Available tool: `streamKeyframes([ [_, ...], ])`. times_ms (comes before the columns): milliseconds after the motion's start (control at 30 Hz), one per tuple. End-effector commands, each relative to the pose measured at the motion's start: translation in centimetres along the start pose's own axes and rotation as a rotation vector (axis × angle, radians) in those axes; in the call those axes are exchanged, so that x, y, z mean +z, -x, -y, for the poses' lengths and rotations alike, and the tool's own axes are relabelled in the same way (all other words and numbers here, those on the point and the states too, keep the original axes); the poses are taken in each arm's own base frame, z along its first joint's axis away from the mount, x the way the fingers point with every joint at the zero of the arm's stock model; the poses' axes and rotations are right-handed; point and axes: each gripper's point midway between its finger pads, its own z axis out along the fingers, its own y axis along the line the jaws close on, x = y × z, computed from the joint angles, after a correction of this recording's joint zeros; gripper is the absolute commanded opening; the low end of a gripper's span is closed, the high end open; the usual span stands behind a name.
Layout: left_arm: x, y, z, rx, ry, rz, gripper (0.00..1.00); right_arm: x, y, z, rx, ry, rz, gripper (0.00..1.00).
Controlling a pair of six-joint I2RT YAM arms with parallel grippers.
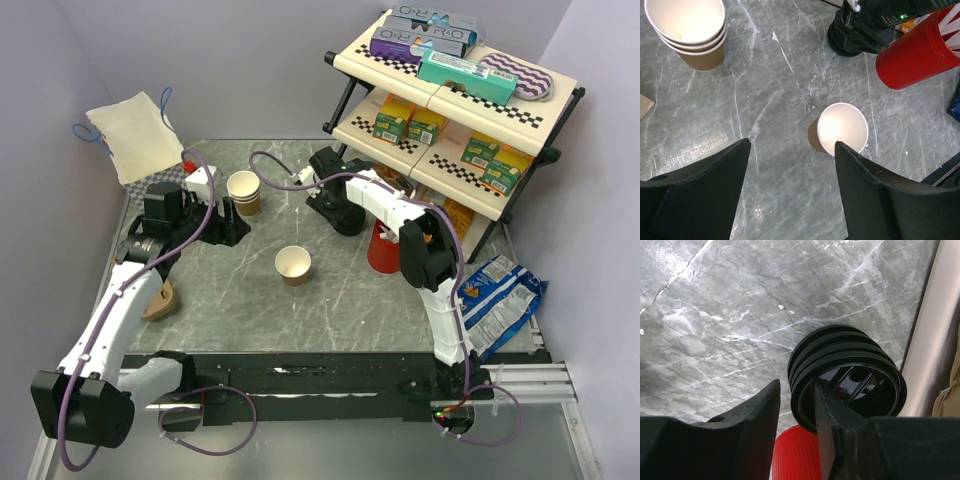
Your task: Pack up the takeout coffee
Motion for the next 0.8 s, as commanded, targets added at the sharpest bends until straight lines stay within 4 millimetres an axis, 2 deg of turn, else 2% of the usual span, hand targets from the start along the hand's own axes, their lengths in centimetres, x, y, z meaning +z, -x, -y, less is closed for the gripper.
streamKeyframes([
  [0, 0.1, 0.7, 0.3, -0.007, -0.022, 0.034, 0.74, 0.4, 0.4, 1.0, -0.005, -0.028, 0.0, 0.39],
  [367, -0.1, 0.6, 0.2, -0.014, -0.021, 0.04, 0.74, 0.4, 0.1, 1.0, -0.011, -0.025, -0.007, 0.31],
  [633, -0.1, 0.6, 0.1, -0.017, -0.023, 0.043, 0.74, -0.2, 0.1, 1.1, -0.009, -0.027, 0.0, 0.18],
  [767, -0.1, 0.5, 0.1, -0.016, -0.022, 0.039, 0.74, -1.6, 0.7, 1.5, -0.01, -0.047, 0.027, 0.09],
])
